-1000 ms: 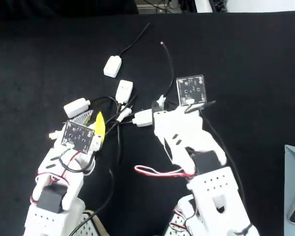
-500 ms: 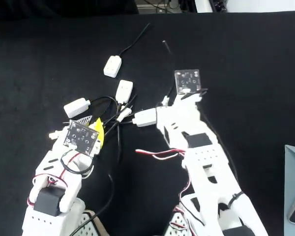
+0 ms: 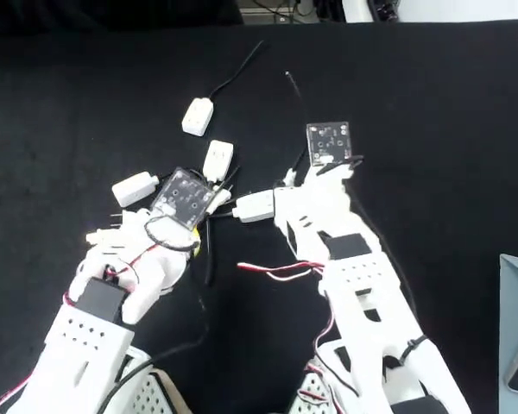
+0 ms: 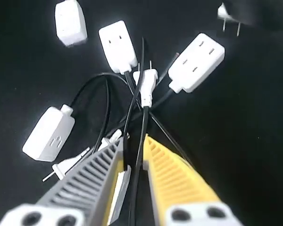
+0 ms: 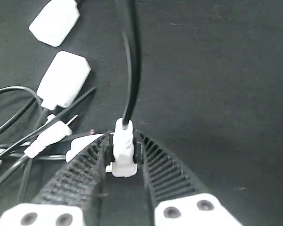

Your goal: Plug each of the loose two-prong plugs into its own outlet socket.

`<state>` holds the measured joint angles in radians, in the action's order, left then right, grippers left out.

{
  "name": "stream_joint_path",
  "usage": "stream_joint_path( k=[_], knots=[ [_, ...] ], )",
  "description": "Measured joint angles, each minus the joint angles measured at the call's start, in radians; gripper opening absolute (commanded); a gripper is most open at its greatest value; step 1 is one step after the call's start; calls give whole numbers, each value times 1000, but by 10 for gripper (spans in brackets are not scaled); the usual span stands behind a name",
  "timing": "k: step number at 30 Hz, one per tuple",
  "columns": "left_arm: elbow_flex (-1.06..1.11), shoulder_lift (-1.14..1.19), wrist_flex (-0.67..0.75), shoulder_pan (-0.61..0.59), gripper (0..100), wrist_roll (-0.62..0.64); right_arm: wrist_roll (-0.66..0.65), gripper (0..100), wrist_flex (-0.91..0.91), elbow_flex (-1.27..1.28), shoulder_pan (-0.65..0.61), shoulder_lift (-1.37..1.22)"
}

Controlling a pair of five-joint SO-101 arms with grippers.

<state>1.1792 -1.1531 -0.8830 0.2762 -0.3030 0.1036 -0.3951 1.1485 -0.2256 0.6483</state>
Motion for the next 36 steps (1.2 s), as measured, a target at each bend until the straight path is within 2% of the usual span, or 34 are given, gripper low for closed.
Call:
stream_joint_path(
  k=[4, 12, 27, 36],
  knots=[
    [-3, 5, 0, 0, 80, 0, 0, 12, 6, 0, -43, -5],
    [11, -69, 0, 0, 80, 0, 0, 12, 164, 0, -51, -183],
    [46, -146, 0, 0, 80, 0, 0, 12, 221, -2, -51, -206],
    [68, -155, 0, 0, 80, 0, 0, 12, 269, -44, -51, -322]
  ],
)
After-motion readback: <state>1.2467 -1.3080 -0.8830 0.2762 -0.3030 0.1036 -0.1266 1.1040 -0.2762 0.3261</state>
